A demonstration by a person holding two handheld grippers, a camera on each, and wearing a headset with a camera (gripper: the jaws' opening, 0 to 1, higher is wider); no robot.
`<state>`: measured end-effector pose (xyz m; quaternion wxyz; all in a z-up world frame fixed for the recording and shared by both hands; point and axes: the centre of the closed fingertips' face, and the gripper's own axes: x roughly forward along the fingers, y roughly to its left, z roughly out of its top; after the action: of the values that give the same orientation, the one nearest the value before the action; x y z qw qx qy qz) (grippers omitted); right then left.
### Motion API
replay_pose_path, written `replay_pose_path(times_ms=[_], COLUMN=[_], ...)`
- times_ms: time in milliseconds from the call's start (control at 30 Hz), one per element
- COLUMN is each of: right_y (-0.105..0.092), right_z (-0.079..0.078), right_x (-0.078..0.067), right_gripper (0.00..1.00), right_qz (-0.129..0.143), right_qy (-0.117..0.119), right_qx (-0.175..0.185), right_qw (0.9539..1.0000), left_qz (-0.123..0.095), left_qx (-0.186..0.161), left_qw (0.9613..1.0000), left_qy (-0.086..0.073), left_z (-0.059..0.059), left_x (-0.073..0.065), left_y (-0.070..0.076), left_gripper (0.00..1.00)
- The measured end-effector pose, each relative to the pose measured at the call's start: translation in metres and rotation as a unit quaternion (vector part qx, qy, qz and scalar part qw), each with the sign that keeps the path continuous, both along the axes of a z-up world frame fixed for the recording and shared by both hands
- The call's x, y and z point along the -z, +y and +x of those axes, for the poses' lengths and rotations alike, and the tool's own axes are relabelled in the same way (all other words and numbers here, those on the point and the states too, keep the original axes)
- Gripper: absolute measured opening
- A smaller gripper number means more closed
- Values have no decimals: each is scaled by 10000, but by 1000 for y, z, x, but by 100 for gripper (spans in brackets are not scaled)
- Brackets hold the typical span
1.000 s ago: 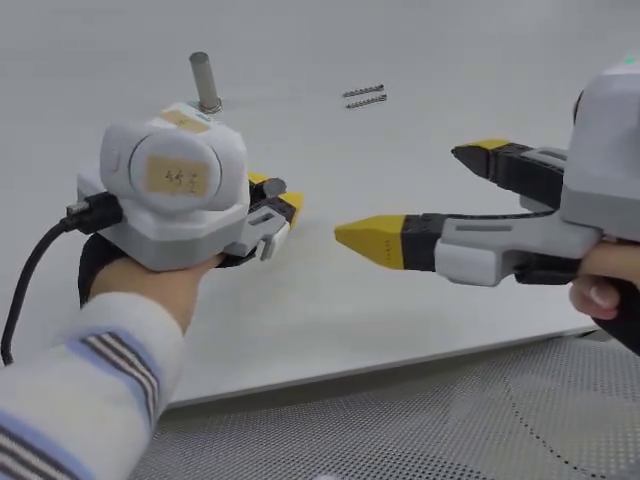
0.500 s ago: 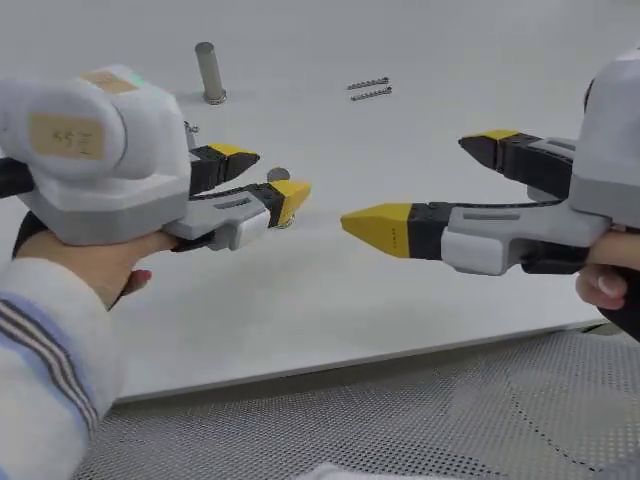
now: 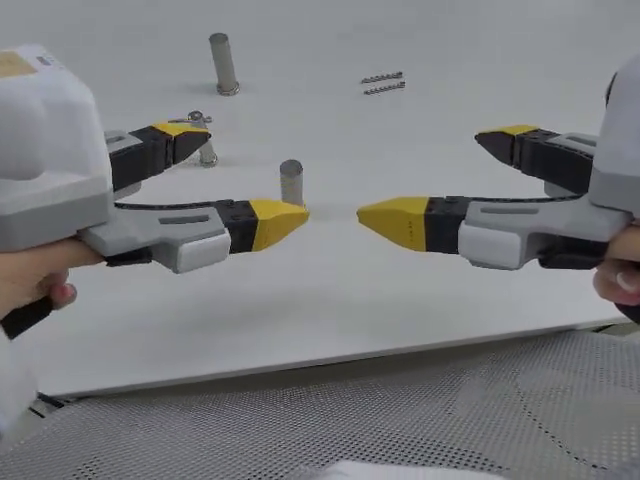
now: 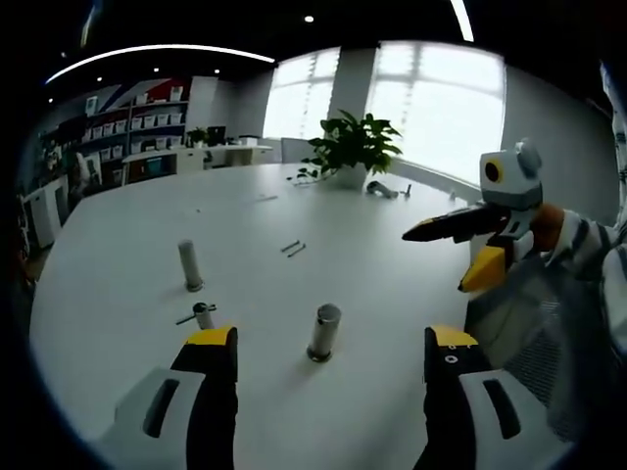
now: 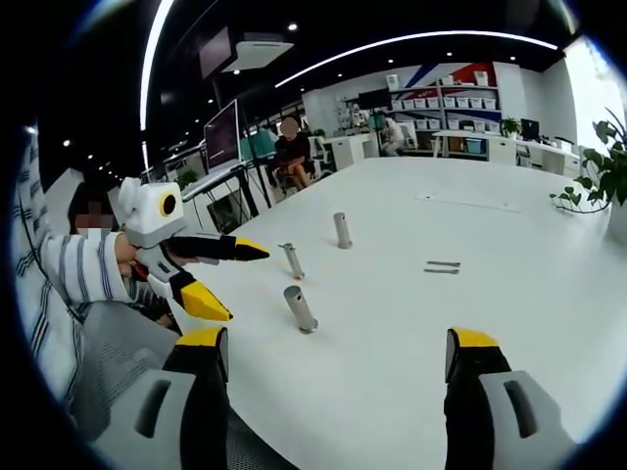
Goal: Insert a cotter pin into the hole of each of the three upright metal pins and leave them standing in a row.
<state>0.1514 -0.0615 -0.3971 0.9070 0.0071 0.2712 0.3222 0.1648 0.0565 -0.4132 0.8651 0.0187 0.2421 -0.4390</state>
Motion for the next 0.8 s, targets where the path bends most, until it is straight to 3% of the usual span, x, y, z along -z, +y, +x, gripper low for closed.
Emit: replay_pose_path(times_ms=[233, 400, 533, 633, 700, 800], right_y=[-9, -18, -28, -37, -41, -50], right_z=[2, 8, 16, 30, 36, 53], right_x=[1, 1, -1, -7, -9, -13], right_gripper=[89, 87, 83, 75, 66, 58], right_qz=[-116, -317, -631, -930, -990, -1399], right_qy=[15, -8, -46, -256, -245, -384], right_qx=[21, 5, -196, -420, -540, -873], right_qw=[9999, 9995, 9978, 9944, 9933, 9856], left_qz=[-109, -140, -198, -197, -203, -173], left_qx=[10, -84, -115, -131, -144, -141], left_qw=[9998, 9997, 9996, 9995, 9995, 9996], left_qy=[173, 154, 156, 195, 210, 182], left_z=[-12, -14, -16, -18, -19, -24], left_x=[5, 4, 2, 2, 2, -2], left_y=[1, 5, 7, 7, 8, 7], left_gripper=[95, 99, 99, 99, 99, 99])
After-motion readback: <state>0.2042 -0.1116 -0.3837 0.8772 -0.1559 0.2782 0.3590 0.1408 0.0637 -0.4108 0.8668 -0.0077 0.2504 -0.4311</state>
